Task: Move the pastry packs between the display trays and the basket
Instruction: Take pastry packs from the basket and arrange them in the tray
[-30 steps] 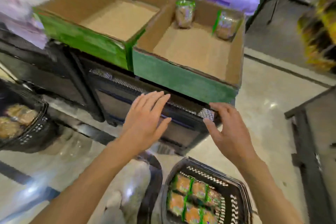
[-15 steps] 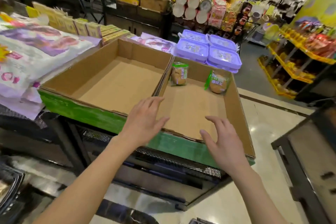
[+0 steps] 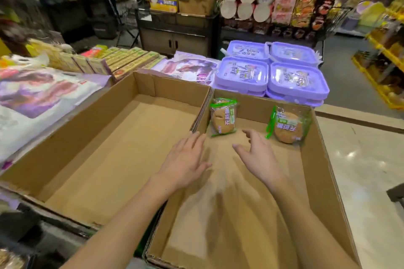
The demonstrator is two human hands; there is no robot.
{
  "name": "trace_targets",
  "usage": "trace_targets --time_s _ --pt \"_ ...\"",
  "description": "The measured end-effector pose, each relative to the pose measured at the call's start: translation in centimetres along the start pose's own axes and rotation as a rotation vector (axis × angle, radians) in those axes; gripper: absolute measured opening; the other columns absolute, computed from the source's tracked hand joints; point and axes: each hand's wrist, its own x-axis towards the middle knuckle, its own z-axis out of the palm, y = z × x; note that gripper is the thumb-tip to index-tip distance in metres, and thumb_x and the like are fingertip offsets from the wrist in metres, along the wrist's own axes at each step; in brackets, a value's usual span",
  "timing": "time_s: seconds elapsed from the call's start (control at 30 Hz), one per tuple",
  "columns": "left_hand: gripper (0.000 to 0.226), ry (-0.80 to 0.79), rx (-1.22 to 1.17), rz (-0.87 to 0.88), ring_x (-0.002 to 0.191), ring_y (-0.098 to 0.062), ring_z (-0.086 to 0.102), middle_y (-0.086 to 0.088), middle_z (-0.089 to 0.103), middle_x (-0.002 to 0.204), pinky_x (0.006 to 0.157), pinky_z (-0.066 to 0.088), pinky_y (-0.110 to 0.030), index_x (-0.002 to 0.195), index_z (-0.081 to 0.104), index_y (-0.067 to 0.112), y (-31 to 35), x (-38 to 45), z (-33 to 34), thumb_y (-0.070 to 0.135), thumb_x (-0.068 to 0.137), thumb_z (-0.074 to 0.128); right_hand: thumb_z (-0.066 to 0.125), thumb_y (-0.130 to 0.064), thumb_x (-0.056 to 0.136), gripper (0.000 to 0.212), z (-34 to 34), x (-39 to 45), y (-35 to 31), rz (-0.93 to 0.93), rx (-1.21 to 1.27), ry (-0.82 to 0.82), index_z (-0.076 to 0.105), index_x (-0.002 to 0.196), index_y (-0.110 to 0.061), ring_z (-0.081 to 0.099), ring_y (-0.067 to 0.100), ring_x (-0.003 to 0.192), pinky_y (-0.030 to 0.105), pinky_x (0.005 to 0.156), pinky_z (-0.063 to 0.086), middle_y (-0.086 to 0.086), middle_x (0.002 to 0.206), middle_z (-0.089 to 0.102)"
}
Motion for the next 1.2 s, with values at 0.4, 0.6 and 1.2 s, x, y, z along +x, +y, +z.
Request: trace_targets --time_s 0.4,0.6,1.2 --pt "0.081 0.107 0.029 0.030 0.148 -0.032 0.033 -0.008 0.043 0.154 0.111 0.045 -0.043 0.152 0.036 0.015 -1.7 0.9 2.3 0.047 0.086 0.068 0.081 -0.058 0.064 0.103 7.7 14.0 1.2 0.298 0.331 0.035 0.034 0.146 -0.018 0.052 0.029 0.128 0.046 0.104 0.045 0.008 0.138 0.055" --pt "0.075 0.065 -0.018 0.022 0.155 -0.028 0.015 -0.004 0.029 0.161 0.119 0.035 -0.040 0.157 0.023 0.022 -1.8 0.6 2.2 0.052 0.092 0.047 0.086 -0.047 0.071 0.076 9.1 14.7 1.5 0.333 0.297 0.103 0.045 0.128 -0.016 0.051 0.031 0.122 0.042 0.096 0.044 0.010 0.126 0.055" --pt "0.077 0.204 -0.854 -0.550 0.132 -0.036 0.045 -0.022 0.052 0.137 0.111 0.033 -0.038 0.143 0.041 -0.003 2.7 19.3 6.2 0.029 0.083 0.079 0.076 0.001 0.085 0.045 -1.6 5.4 7.6 0.369 0.876 0.381 0.049 0.120 -0.002 0.068 0.006 0.078 0.018 0.067 0.055 0.009 0.102 0.070"
